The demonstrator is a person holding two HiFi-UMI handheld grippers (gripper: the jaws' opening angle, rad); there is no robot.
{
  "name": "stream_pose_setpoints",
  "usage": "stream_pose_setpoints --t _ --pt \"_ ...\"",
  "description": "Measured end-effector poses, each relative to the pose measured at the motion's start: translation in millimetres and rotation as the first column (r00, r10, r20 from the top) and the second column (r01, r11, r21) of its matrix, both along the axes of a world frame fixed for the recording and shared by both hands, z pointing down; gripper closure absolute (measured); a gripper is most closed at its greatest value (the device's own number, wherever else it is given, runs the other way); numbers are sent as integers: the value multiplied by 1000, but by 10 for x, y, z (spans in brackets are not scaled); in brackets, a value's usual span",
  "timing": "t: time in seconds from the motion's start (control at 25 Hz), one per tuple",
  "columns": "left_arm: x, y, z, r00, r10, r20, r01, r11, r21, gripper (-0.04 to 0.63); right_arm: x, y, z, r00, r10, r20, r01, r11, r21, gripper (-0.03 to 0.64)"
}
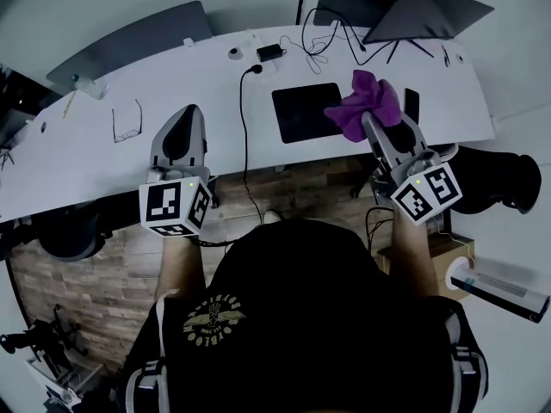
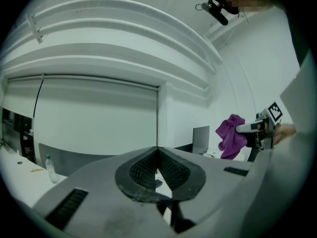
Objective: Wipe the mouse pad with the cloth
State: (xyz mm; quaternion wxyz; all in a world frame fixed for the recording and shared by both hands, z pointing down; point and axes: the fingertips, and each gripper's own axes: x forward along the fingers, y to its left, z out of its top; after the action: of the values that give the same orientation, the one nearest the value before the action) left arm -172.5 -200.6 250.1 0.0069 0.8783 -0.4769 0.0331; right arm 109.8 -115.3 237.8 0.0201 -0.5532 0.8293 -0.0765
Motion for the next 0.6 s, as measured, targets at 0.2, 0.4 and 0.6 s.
stream_pose_setpoints --t 0.2,0.4,0.6 --pt "-114 -142 71 1000 10 3 -10 1000 -14 593 -175 -186 51 1000 -11 9 11 1000 -13 505" --pt "-124 -209 188 1000 26 10 -26 999 -39 594 -242 -269 154 1000 -14 5 14 999 -41 505" --pt "-97 -258 281 999 31 16 -30 998 -57 593 -240 -331 225 1000 -18 1 18 998 -53 505"
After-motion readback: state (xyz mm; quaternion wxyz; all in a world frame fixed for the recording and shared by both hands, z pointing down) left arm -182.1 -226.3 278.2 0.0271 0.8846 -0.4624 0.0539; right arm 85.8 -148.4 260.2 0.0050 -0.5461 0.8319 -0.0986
